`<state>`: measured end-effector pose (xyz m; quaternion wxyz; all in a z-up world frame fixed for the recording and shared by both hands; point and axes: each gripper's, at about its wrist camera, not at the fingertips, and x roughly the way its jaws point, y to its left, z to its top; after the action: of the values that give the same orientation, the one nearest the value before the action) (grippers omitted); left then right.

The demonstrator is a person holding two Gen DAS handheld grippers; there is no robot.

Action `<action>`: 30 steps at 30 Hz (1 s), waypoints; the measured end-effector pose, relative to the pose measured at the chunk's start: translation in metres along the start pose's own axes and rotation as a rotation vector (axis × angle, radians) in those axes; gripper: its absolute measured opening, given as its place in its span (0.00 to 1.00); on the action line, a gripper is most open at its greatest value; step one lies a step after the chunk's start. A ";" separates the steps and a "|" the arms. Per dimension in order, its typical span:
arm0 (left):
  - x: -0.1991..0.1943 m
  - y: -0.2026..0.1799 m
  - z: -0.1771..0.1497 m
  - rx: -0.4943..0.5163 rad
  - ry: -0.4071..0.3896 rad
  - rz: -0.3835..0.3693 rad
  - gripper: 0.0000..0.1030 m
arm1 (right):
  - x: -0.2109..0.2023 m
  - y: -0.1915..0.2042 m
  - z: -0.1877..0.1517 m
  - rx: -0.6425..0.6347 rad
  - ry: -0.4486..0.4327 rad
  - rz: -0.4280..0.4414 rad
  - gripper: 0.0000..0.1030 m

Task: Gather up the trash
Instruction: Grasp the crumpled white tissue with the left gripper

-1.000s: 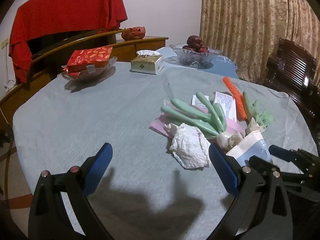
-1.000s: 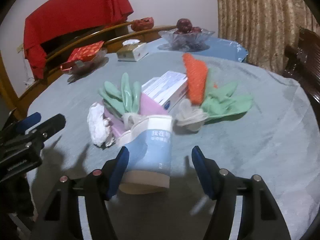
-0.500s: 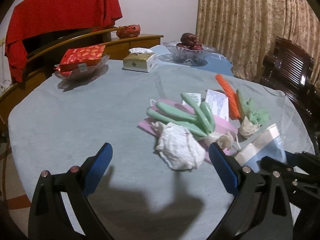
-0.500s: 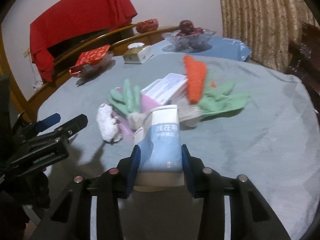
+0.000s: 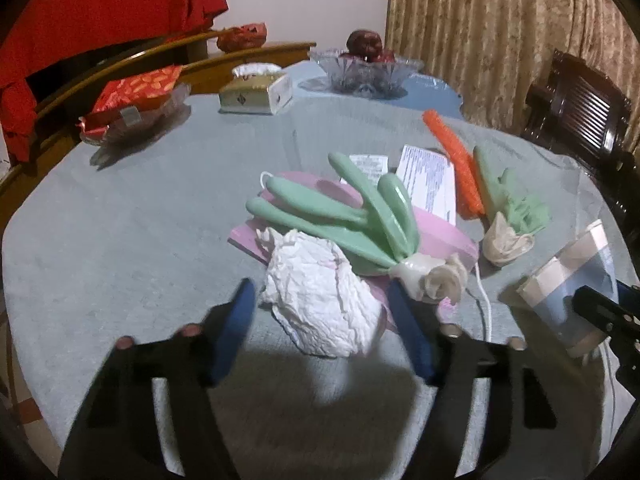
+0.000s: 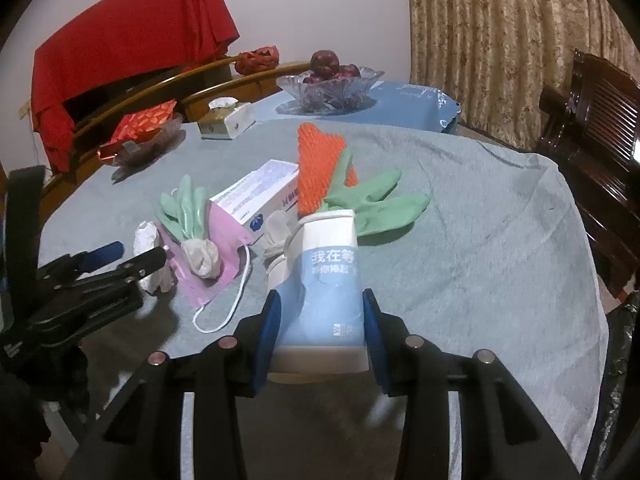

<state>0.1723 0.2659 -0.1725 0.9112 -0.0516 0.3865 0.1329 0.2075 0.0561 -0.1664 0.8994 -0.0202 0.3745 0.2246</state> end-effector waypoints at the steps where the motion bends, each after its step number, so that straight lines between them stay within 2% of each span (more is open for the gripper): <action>1: 0.002 0.001 0.000 -0.006 0.010 -0.007 0.42 | -0.001 -0.001 -0.001 0.000 0.001 0.001 0.40; 3: 0.003 0.003 0.000 -0.021 0.020 -0.033 0.30 | -0.002 -0.001 -0.002 0.002 0.001 0.000 0.40; 7: -0.006 0.002 -0.002 -0.017 0.006 -0.026 0.18 | -0.006 -0.001 -0.002 0.005 -0.007 0.002 0.40; 18: -0.055 -0.005 0.000 -0.017 -0.051 -0.025 0.13 | -0.036 -0.001 0.001 0.009 -0.051 -0.008 0.40; 30: -0.100 -0.048 0.002 0.040 -0.104 -0.092 0.12 | -0.083 -0.016 0.000 0.034 -0.104 -0.038 0.40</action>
<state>0.1210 0.1998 -0.1002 0.9361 -0.0443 0.3382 0.0857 0.1633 0.0099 -0.1118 0.9219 -0.0004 0.3305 0.2021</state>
